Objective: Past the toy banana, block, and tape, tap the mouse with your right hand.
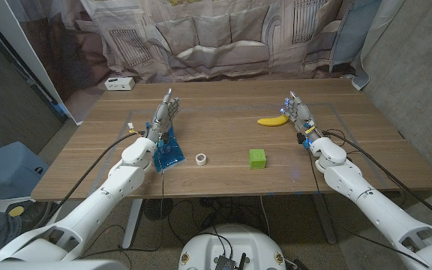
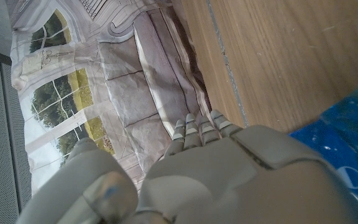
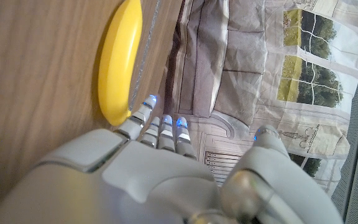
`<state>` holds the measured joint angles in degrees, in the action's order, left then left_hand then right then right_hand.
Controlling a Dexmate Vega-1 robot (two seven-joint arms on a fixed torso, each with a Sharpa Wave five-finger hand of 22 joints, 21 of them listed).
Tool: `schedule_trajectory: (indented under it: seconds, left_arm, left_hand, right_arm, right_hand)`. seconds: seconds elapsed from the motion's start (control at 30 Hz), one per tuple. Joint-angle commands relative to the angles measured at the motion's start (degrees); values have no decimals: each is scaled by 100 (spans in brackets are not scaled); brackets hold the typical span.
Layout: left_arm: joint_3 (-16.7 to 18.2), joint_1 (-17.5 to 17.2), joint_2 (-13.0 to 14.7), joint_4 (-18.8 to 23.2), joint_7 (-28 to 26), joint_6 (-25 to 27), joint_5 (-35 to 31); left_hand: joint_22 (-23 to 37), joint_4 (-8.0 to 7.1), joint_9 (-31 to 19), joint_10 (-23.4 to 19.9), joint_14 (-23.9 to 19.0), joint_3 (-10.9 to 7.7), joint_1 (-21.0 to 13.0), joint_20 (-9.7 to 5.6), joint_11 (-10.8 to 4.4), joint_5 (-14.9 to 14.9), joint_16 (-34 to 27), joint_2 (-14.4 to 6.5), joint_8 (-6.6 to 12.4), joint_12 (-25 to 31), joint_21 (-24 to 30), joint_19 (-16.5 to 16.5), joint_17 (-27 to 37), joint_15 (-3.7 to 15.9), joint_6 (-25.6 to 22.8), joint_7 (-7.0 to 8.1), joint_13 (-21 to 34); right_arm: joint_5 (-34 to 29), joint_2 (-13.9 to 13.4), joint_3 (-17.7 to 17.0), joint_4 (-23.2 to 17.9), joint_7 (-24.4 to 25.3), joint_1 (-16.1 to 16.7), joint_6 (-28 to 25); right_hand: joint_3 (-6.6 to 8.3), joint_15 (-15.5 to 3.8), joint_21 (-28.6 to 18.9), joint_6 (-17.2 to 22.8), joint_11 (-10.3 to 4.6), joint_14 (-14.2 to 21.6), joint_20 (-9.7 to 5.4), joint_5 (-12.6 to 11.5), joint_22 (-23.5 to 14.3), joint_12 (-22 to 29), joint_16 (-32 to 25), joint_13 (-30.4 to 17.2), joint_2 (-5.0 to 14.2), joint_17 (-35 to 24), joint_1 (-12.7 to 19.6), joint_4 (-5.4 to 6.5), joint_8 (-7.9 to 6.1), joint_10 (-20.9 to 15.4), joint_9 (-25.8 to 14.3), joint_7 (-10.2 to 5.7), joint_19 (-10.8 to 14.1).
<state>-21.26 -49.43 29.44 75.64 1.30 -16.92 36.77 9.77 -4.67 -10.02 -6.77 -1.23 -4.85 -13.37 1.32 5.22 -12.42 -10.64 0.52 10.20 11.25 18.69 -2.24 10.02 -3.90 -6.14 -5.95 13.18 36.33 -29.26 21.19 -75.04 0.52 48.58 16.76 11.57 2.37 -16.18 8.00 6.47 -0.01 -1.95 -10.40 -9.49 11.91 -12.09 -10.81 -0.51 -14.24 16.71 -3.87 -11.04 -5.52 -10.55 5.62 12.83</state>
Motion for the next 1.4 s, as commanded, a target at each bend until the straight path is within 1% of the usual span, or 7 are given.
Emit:
schedule_trajectory:
  seconds: [0.03,0.37,0.6,0.9,1.07,1.2,1.4]
  left_arm:
    - [51,-220,57,260,-367,-269,-261]
    - [115,-416,219,593,-483,-163,-285]
    - [163,-494,407,805,-551,-87,-401]
    - [93,-535,442,960,-588,-39,-533]
    - [122,-618,372,874,-441,-263,-408]
    - [211,-797,420,1024,-512,-321,-364]
    - [333,-932,481,1118,-596,-493,-425]
  left_hand:
    - [22,-24,-9,-61,-13,-18,-61,3,19,-18,-24,-9,46,31,13,-59,31,-60,-8,-24,0]
    - [22,-6,-9,-106,-45,-23,-86,25,15,-16,-34,-23,63,53,-16,-47,30,-53,-54,-18,-24]
    - [23,17,-10,-170,-147,-27,-115,78,19,-11,-65,-37,73,81,-12,76,29,-50,-94,-15,-54]
    - [23,33,-11,-204,-181,-27,-133,80,18,-6,-68,-43,78,94,-27,122,29,-49,-121,-27,-74]
    - [23,44,-11,-238,-206,-27,-144,101,20,-4,-71,-47,89,107,-46,130,29,-49,-159,-24,-85]
    - [24,51,-12,-262,-236,-27,-152,123,29,-2,-77,-50,97,115,-52,157,29,-51,-190,-29,-94]
    - [24,60,-12,-308,-277,-26,-161,131,28,1,-85,-53,104,131,-64,179,29,-65,-226,-33,-104]
  right_arm:
    - [-128,-87,-49,-359,211,489,214]
    - [-164,-213,-149,-515,100,684,532]
    - [-120,-377,-287,-775,34,954,719]
    - [33,-539,-461,-899,-274,1152,1009]
    - [-105,-594,-481,-1012,-142,1205,986]
    - [-134,-594,-495,-1134,-83,1254,992]
    - [-353,-703,-535,-1317,-5,1370,1103]
  right_hand:
    - [37,61,-14,68,23,20,36,-38,-20,25,-29,-21,5,10,34,-14,-44,-32,-21,-126,61]
    - [28,13,-5,177,2,134,37,-33,-21,50,-56,-16,16,45,35,-36,-72,-153,-21,-105,183]
    - [17,88,26,193,103,151,38,-30,-21,49,-51,-15,25,64,23,-43,-67,-193,-21,19,205]
    - [12,102,49,234,127,170,62,-29,-21,53,-52,-16,33,75,16,-48,-75,-229,-21,-5,215]
    - [6,85,62,258,114,198,65,-28,-22,61,-58,-16,36,81,9,-50,-78,-266,-22,-22,230]
    - [-5,86,92,525,85,262,73,-28,-23,66,-68,-20,57,102,-5,-60,-165,-330,-32,-37,297]
    - [-11,82,106,498,92,279,71,-28,-24,67,-67,-22,62,111,-11,-66,-142,-358,-36,-89,324]
